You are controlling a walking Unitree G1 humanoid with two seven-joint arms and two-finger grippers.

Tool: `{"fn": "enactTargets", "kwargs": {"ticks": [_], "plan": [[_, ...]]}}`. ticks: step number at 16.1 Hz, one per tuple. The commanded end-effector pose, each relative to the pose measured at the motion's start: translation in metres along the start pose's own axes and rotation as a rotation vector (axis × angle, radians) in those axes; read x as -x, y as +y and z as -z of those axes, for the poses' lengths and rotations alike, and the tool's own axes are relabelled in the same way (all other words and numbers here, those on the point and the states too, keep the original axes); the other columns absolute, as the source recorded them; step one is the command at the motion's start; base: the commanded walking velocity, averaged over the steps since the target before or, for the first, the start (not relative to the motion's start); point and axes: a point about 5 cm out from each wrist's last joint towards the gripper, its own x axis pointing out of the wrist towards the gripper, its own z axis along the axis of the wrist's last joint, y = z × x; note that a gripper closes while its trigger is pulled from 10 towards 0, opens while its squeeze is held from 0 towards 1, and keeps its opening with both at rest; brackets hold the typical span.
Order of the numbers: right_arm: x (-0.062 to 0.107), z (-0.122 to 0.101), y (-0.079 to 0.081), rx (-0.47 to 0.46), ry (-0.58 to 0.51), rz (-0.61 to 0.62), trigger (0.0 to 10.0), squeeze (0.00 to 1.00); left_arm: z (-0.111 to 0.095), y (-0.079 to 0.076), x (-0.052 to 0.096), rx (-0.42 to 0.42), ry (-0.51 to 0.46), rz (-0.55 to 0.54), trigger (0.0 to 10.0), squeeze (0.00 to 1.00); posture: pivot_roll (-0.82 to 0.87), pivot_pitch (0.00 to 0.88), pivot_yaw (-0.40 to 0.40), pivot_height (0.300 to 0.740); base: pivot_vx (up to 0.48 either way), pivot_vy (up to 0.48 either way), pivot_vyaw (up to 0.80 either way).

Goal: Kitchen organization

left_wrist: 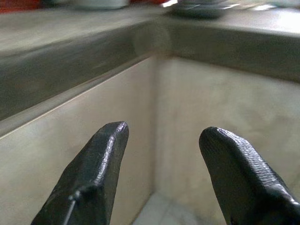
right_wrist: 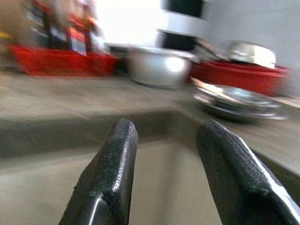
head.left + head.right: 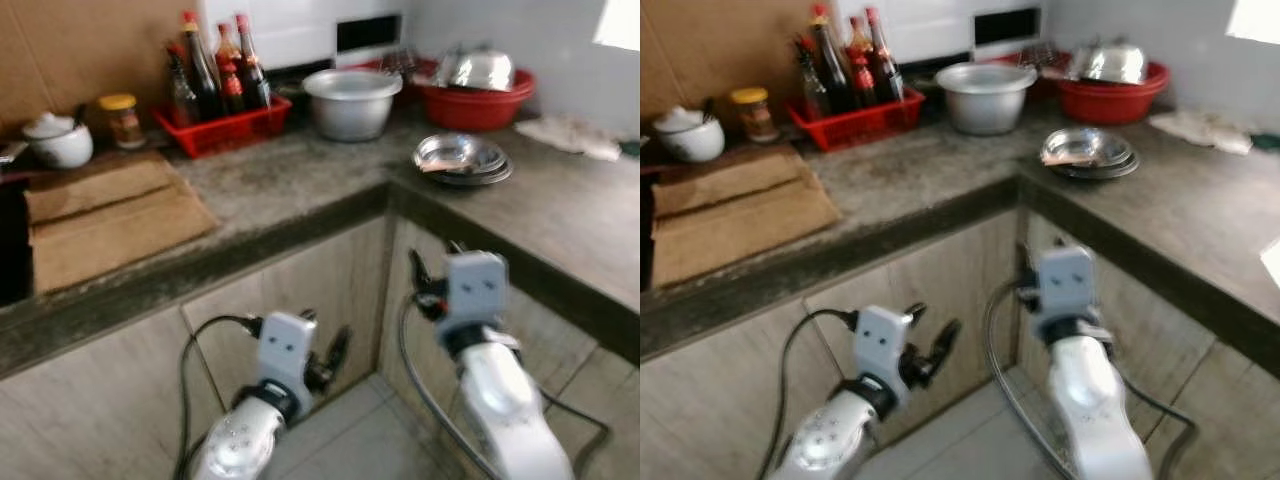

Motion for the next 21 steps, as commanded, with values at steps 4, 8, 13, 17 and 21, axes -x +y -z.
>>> {"fn": "enactTargets", "kwargs": {"ticks": [4,8,13,17,21], "plan": [[0.001,0.005,-0.006,-0.055,0.038,0.041,10.0,0.00,-0.016,-0.005,-0.005,-0.062,-0.082,0.026,10.0,0.00,-0.04,0.033,0.024,0.740,0.061,0.000,0.00],[-0.001,0.007,-0.008,-0.081,0.048,0.048,10.0,0.00,-0.019,-0.008,-0.003,-0.085,-0.104,0.027,10.0,0.00,-0.03,0.039,0.023,0.740,0.276,0.000,0.00],[-0.003,0.008,-0.011,-0.089,0.048,0.056,10.0,0.00,-0.019,-0.009,-0.003,-0.092,-0.109,0.031,10.0,0.00,-0.03,0.038,0.027,0.740,0.285,0.000,0.00],[-0.006,0.002,-0.011,-0.095,0.020,0.056,10.0,0.00,-0.019,-0.008,-0.003,-0.089,-0.108,0.029,10.0,0.00,-0.03,0.040,0.026,0.740,0.290,0.000,0.00],[-0.009,-0.001,-0.015,-0.109,0.003,0.059,10.0,0.00,-0.019,-0.009,-0.002,-0.089,-0.116,0.032,10.0,0.00,-0.03,0.041,0.027,0.740,0.285,0.000,0.00]]}}
